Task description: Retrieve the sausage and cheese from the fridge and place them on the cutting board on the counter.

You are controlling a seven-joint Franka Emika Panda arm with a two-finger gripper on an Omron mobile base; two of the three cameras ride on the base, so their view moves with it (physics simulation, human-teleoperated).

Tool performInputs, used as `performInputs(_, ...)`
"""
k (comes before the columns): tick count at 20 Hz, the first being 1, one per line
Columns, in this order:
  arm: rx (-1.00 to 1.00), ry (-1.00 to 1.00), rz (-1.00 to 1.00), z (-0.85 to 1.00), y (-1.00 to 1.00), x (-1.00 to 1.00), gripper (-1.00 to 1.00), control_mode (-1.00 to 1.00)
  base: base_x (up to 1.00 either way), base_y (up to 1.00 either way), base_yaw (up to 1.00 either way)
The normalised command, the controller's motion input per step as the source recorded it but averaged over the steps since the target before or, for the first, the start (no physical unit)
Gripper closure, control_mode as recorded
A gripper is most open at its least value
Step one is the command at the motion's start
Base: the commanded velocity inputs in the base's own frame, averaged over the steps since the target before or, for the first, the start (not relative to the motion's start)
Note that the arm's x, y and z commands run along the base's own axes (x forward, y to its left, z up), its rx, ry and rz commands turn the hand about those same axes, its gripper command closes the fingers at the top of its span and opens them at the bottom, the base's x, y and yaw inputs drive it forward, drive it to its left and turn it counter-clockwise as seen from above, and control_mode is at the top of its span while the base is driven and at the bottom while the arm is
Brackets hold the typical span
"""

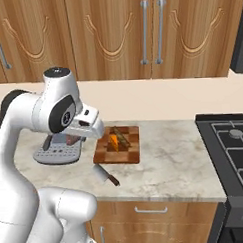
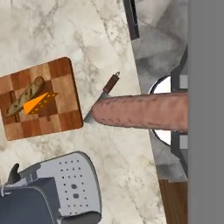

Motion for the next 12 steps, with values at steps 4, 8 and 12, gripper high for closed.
performInputs(4, -0.01, 0.01, 0.25, -0.75, -0.03, 0.78, 1.0, -1.0, 0.0, 0.0, 0.0)
performInputs(8, 0.0, 0.1, 0.39, -0.57, -0.18, 0.96, 1.0, -1.0, 0.0, 0.0, 0.0)
performInputs(12, 0.0, 0.07, 0.24, -0.5, 0.0, 0.84, 1.0, -1.0, 0.0, 0.0, 0.0)
